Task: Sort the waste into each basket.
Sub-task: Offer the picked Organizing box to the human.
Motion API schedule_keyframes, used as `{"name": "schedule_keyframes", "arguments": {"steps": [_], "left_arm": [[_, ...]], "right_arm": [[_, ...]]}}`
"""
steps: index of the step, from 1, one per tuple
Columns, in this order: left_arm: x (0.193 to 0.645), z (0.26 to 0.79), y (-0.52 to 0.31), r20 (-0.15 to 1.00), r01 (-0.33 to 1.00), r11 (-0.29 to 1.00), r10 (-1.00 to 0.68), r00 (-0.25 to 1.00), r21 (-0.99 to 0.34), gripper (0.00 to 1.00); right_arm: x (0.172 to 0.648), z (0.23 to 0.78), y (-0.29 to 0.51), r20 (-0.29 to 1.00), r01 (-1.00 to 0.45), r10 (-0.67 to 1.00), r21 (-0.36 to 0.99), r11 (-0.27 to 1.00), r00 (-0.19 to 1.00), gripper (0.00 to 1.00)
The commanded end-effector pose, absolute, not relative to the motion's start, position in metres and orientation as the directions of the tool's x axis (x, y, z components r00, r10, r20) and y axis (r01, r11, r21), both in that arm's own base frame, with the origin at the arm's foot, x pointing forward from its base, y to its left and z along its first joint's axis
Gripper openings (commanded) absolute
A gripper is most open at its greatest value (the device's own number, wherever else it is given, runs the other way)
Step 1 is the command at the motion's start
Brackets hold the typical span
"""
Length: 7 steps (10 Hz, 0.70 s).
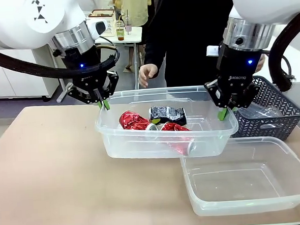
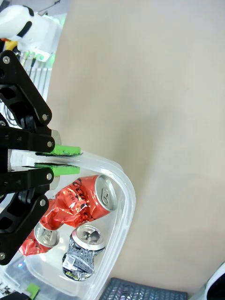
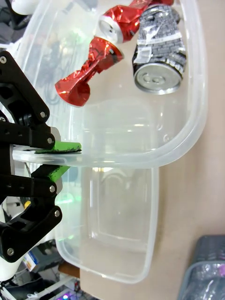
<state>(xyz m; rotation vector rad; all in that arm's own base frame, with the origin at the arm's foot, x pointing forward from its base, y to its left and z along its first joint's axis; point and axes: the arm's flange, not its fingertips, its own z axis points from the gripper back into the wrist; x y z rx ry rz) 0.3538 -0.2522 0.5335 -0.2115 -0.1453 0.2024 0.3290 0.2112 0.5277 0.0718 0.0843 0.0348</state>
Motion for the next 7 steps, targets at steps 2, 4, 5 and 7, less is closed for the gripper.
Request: {"name": "schedule_keyframes", "arguments": {"steps": [2,4,5,7], "left_arm": [[0.357,0.539,-0.254,0.128,-0.194,0.952,0.228,0.965,-0.237,0.09],[0.357,0.539,-0.254,0.128,-0.194,0.952,0.228,0.965,-0.237,0.09],[0.354,0.534,-0.252,0.121,-0.184,0.958,0.214,0.969,-0.222,0.09],[0.414,0.549,-0.245,0.207,-0.230,0.938,0.287,0.935,-0.260,0.09]], "right_arm": [[0.325,0.530,0.214,-0.084,-0.050,0.056,0.078,0.996,0.995,0.05],[0.325,0.530,0.214,-0.084,-0.050,0.056,0.078,0.996,0.995,0.05],[0.329,0.528,0.211,-0.083,-0.032,0.038,0.073,0.997,0.996,0.05],[0.399,0.542,0.234,-0.062,-0.100,0.108,0.119,0.988,0.992,0.05]]}}
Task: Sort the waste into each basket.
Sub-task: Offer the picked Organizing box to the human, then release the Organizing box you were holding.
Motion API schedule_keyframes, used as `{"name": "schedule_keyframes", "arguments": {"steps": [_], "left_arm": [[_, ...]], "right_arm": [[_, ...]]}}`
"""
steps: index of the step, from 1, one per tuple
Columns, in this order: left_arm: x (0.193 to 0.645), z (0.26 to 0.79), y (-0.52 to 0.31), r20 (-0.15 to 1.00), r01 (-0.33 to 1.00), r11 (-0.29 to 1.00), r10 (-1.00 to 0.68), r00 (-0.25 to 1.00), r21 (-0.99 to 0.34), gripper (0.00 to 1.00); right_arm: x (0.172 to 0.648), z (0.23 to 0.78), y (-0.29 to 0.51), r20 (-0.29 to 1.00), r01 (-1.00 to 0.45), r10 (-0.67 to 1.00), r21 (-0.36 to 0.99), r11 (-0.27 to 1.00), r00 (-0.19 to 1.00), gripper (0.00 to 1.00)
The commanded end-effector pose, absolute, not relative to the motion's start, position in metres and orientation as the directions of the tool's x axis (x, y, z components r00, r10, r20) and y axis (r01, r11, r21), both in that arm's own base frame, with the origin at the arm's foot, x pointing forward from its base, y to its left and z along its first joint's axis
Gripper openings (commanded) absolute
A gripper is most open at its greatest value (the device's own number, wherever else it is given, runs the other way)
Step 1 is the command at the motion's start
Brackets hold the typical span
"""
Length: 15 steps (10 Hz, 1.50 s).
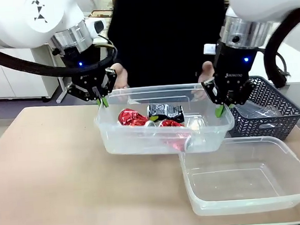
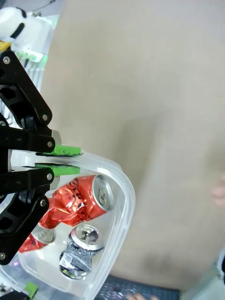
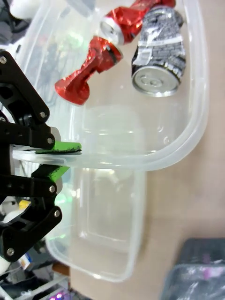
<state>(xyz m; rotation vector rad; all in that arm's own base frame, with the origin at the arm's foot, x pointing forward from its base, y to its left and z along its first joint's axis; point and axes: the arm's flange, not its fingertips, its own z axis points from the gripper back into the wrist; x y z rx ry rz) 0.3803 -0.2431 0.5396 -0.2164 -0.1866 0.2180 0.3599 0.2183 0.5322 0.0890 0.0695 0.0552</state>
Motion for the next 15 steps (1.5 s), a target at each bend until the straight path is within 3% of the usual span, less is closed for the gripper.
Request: {"name": "schedule_keyframes", "arguments": {"steps": [1,3,6,7,8,15], "left_arm": [[0.434,0.552,-0.247,0.243,-0.255,0.940,0.308,0.920,-0.225,0.09],[0.471,0.550,-0.254,0.265,-0.229,0.945,0.289,0.920,-0.234,0.09],[0.489,0.539,-0.256,0.257,-0.251,0.934,0.315,0.914,-0.253,0.09],[0.491,0.535,-0.253,0.178,-0.286,0.922,0.338,0.924,-0.261,0.09],[0.490,0.537,-0.234,0.253,-0.201,0.960,0.247,0.935,-0.192,0.09],[0.490,0.537,-0.234,0.253,-0.201,0.960,0.247,0.935,-0.192,0.09]], "right_arm": [[0.430,0.540,0.238,-0.088,-0.068,0.082,0.156,0.985,0.993,0.05],[0.458,0.527,0.249,-0.107,-0.082,0.106,0.207,0.975,0.989,0.05],[0.466,0.515,0.252,-0.104,-0.055,0.080,0.223,0.973,0.991,0.05],[0.469,0.508,0.255,-0.130,-0.073,0.104,0.227,0.971,0.986,0.05],[0.475,0.506,0.236,-0.120,-0.030,0.050,0.165,0.986,0.992,0.05],[0.475,0.506,0.236,-0.120,-0.030,0.050,0.165,0.986,0.992,0.05]]}}
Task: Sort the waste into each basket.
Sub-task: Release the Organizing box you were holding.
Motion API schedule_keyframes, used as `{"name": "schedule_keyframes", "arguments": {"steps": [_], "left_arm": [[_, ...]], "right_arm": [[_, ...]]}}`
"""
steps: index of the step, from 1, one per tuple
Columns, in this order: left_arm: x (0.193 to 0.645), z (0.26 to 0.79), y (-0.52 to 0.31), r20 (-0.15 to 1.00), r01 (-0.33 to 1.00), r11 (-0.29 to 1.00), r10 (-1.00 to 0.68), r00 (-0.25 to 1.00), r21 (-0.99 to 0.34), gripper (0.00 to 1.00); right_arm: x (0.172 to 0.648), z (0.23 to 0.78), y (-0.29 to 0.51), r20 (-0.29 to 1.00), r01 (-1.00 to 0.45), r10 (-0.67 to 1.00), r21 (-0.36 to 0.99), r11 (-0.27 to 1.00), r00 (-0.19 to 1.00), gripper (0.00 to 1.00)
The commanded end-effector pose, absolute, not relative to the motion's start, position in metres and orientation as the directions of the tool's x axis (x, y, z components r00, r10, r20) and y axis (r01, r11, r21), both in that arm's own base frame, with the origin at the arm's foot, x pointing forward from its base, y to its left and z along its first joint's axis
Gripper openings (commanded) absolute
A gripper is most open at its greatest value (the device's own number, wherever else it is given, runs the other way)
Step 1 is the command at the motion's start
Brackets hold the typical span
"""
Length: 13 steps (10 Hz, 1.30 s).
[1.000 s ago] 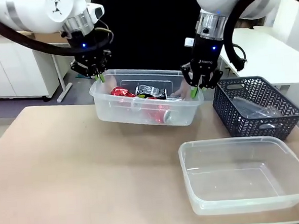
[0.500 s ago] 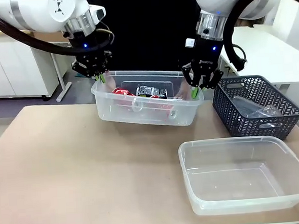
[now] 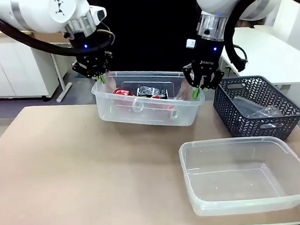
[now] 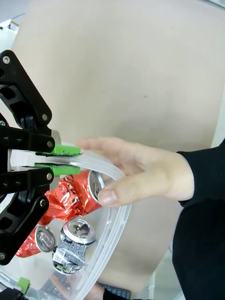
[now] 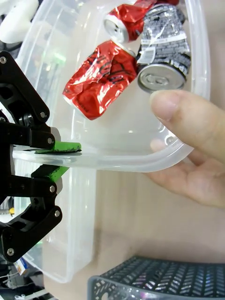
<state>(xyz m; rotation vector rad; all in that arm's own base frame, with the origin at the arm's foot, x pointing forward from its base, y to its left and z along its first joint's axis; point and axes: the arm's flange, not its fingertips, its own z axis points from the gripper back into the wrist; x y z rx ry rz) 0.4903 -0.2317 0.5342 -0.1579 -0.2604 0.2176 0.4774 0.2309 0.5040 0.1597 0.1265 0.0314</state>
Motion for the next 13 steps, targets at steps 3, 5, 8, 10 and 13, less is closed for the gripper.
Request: {"name": "schedule_keyframes", "arguments": {"steps": [3,5,8,10,13], "left_arm": [[0.486,0.540,-0.239,0.283,-0.181,0.966,0.230,0.931,-0.187,1.00],[0.476,0.543,-0.239,0.305,-0.179,0.965,0.232,0.924,-0.194,1.00],[0.466,0.550,-0.237,0.333,-0.184,0.962,0.243,0.911,-0.200,1.00],[0.460,0.550,-0.238,0.345,-0.156,0.965,0.223,0.912,-0.212,1.00],[0.466,0.555,-0.240,0.322,-0.156,0.965,0.220,0.921,-0.213,1.00]], "right_arm": [[0.461,0.512,0.215,-0.058,0.021,-0.010,0.179,0.984,0.998,1.00],[0.453,0.518,0.209,-0.014,-0.003,0.006,0.212,0.977,1.000,1.00],[0.451,0.525,0.209,0.098,-0.027,0.002,0.250,0.968,0.995,1.00],[0.451,0.525,0.209,0.121,-0.024,-0.007,0.250,0.968,0.993,1.00],[0.458,0.530,0.212,0.107,0.003,-0.028,0.220,0.975,0.994,1.00]]}}
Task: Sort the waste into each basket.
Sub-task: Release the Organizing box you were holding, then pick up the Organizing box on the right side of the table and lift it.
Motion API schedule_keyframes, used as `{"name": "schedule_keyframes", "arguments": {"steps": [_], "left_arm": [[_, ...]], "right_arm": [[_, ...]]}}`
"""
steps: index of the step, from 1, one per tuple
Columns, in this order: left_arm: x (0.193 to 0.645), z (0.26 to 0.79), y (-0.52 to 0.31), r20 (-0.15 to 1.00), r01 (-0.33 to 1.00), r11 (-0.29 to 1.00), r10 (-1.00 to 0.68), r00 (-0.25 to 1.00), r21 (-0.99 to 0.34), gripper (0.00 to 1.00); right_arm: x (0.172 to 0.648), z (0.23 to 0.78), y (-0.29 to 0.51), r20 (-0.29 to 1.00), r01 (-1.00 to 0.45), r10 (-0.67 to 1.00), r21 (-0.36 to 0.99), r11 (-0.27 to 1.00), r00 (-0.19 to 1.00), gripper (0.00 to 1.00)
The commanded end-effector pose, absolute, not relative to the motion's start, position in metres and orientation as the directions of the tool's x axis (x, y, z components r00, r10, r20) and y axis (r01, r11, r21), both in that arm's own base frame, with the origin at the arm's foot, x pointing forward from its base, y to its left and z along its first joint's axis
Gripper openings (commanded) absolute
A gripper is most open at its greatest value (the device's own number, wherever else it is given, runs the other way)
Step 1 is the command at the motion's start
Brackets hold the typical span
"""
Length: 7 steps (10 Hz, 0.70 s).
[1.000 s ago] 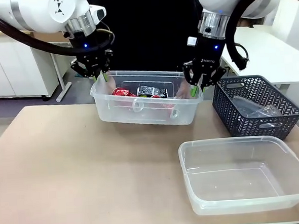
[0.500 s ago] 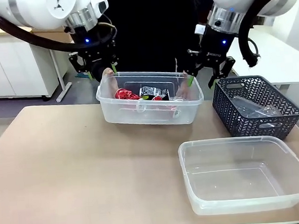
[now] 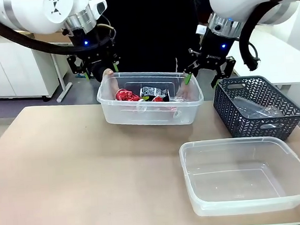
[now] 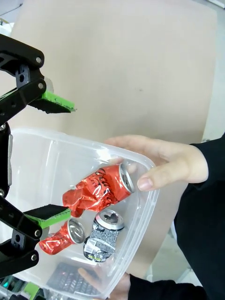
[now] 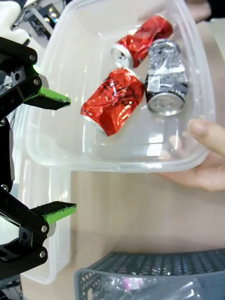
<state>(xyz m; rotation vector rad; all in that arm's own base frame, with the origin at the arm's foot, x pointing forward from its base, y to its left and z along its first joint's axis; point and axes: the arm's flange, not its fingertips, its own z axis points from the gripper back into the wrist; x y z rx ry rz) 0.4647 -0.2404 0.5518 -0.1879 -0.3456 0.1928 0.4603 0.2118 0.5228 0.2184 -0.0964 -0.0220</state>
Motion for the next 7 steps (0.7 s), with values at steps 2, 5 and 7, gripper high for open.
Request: {"name": "schedule_keyframes", "arguments": {"steps": [2,5,7], "left_arm": [[0.4655,0.5548,-0.2396,0.322,-0.156,0.965,0.220,0.921,-0.213,1.00],[0.4655,0.5548,-0.2396,0.322,-0.156,0.965,0.220,0.921,-0.213,1.00],[0.4608,0.5592,-0.2492,0.314,-0.154,0.962,0.222,0.923,-0.227,1.00]], "right_arm": [[0.4579,0.5298,0.2125,0.107,0.003,-0.028,0.220,0.975,0.994,1.00],[0.4579,0.5298,0.2125,0.107,0.003,-0.028,0.220,0.975,0.994,1.00],[0.4593,0.5277,0.2130,0.102,0.007,-0.030,0.219,0.976,0.994,1.00]]}}
